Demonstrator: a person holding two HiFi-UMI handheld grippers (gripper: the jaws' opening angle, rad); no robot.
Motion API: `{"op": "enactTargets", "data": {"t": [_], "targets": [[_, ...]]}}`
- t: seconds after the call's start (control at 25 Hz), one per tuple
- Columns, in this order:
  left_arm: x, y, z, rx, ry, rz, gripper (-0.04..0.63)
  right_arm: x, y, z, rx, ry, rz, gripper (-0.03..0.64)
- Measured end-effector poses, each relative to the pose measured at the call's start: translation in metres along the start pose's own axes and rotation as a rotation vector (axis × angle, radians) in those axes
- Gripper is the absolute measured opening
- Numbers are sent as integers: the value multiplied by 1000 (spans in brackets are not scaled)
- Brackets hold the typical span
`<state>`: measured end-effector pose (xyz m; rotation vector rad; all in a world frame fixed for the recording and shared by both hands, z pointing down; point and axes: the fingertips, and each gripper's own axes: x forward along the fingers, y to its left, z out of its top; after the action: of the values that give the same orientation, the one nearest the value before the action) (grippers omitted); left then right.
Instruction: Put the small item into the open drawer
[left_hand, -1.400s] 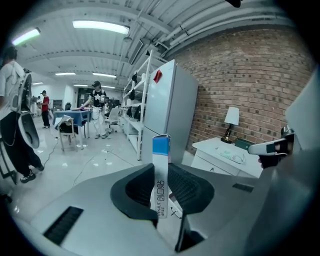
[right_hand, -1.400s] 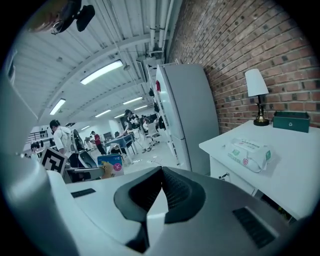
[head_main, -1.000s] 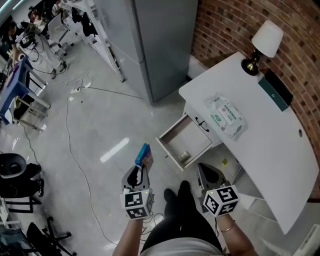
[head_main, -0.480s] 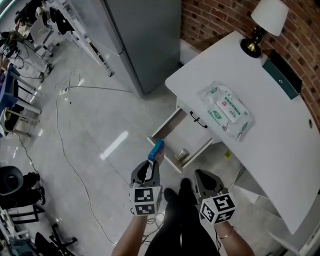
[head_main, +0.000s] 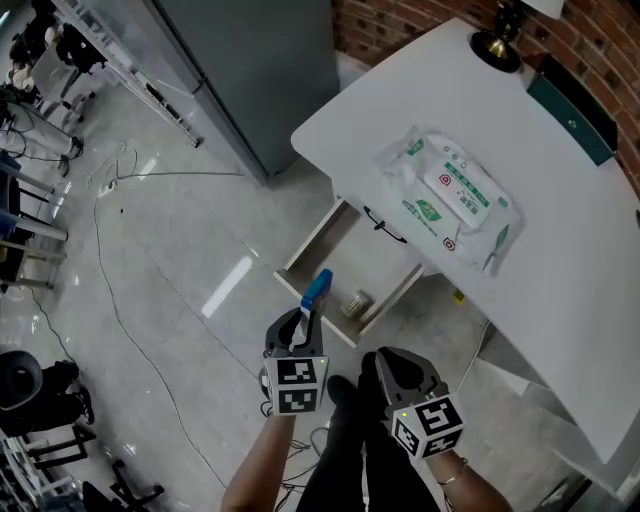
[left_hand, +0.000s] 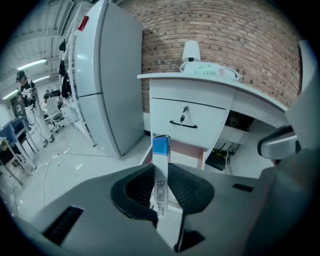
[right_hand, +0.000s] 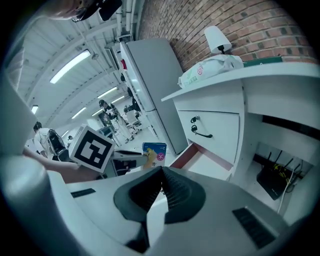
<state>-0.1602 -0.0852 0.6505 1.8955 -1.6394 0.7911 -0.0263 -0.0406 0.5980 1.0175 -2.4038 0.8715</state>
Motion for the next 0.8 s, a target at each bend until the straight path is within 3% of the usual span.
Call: {"op": "enactTargets", "data": {"t": [0.8], "targets": [[154, -46, -66, 261, 256, -58, 98, 25, -77, -58, 107, 4, -66, 8]]}}
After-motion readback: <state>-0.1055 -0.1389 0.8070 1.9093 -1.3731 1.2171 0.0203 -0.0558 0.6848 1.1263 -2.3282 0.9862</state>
